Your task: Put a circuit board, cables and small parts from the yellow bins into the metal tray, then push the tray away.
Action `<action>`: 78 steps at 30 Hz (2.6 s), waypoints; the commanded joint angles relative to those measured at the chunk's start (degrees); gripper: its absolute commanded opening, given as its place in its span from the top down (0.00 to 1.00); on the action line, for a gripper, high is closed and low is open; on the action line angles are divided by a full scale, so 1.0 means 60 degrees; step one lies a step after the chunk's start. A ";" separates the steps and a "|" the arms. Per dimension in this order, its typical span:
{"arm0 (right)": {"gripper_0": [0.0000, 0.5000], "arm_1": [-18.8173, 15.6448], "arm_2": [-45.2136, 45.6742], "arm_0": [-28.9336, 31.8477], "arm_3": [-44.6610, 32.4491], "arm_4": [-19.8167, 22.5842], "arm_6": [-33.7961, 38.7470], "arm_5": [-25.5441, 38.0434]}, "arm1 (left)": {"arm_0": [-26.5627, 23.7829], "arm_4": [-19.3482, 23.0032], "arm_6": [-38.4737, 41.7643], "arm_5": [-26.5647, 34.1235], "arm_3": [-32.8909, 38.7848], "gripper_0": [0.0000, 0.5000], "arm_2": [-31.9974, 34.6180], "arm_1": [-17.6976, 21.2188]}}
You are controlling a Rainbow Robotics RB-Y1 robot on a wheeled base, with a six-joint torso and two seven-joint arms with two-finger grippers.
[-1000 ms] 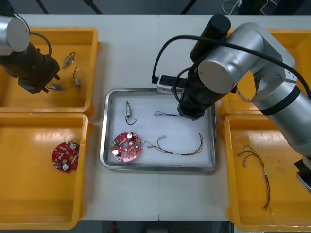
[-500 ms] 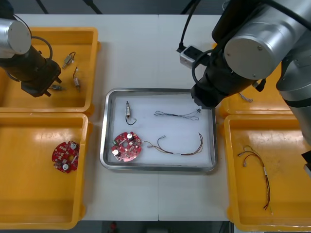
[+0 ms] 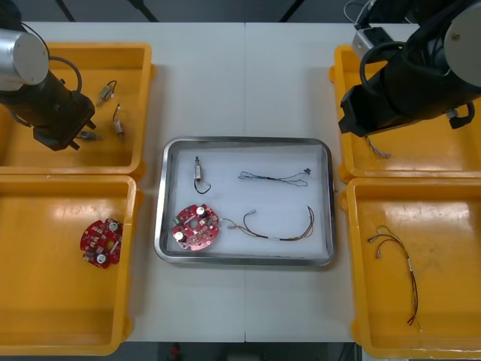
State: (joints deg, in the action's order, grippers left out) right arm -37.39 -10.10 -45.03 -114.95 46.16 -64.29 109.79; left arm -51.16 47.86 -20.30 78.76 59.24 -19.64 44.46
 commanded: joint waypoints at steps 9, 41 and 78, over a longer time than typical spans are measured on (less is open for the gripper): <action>0.00 -0.1649 0.1537 0.1617 -0.0895 0.0275 0.1062 0.0035 | 0.0119 -0.0169 0.0644 -0.0442 0.0000 0.00 -0.0550 -0.0071; 0.00 -0.2293 0.4364 0.5338 -0.1481 0.1125 0.0212 0.0035 | 0.0236 -0.0301 0.0014 -0.0764 0.0366 1.00 -0.0550 0.0207; 0.00 -0.2147 0.4159 0.5338 -0.1481 0.1286 -0.0344 -0.0120 | 0.0310 -0.0213 -0.0953 0.3294 0.7676 1.00 0.0124 -0.0437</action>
State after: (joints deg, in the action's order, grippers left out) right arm -49.65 14.28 -13.52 -122.29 53.45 -64.35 109.49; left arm -49.69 48.00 -33.64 97.85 102.65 -20.73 45.13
